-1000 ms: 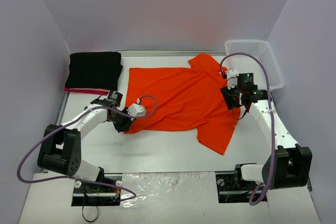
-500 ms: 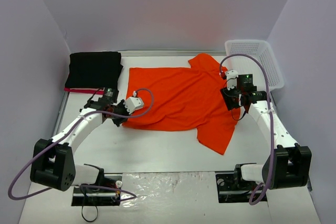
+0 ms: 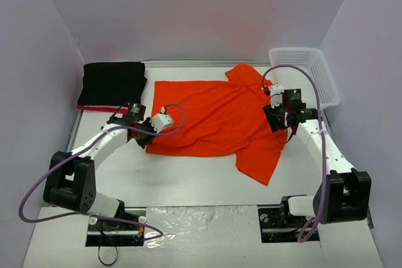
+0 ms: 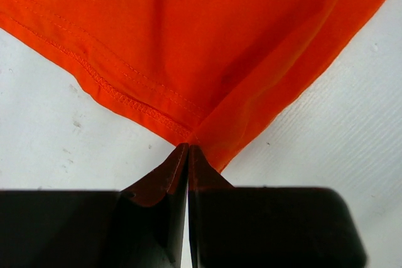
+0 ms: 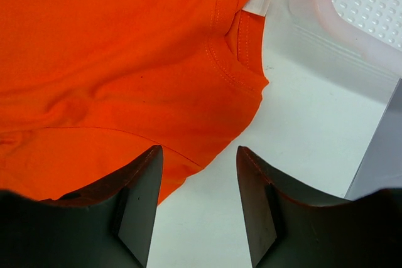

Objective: Fold and stack the t-shirts
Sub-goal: Grap the side of the flattened tshirt closest away from the robot with both arms

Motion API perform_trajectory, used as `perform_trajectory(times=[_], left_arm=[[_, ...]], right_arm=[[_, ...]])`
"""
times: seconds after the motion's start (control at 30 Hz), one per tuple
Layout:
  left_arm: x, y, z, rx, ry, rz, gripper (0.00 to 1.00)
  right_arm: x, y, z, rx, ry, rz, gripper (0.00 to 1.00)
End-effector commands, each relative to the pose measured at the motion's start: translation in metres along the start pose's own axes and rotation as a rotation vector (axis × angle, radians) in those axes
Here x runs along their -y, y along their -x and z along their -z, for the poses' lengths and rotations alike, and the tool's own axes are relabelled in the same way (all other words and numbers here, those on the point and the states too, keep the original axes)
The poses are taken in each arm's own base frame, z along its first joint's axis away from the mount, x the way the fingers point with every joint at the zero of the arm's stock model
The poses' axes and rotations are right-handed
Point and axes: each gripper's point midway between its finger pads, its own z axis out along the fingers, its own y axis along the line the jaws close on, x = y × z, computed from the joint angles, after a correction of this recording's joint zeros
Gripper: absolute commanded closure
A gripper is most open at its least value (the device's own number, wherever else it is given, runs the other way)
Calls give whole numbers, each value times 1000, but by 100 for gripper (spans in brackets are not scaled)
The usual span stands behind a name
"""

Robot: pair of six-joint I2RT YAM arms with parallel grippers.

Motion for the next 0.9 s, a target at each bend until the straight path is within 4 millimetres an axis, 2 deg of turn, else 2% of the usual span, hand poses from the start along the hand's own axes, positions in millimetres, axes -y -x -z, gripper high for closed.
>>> perform_trajectory(times=[0.0,0.1,0.3,0.53,0.67,0.77,0.87], left_arm=[[-18,16,0,29,41,-11,98],[-16,10,-9,-1,12,-11,98],[2,-6,-24,-56,-73,-20,98],[-2,-16,-28,-91,-41,-19,98],[-1,-13,-20,-88,-42,-18,98],[-2,-5,-7,-63,-25,-34,97],[-3,4,9,-43,8,-57,89]], right_arm=[[0,-7,-7,-21,5,-14,54],[-1,-6,-9,-23,8,-18,54],[-1,-7,-10,-22,5,-21,55],[-1,-8,-11,-24,4,-24,55],[-2,-9,-10,-26,4,-25,54],[-2,-9,-10,-23,6,-24,54],[-4,-10,-10,-25,12,-25,54]])
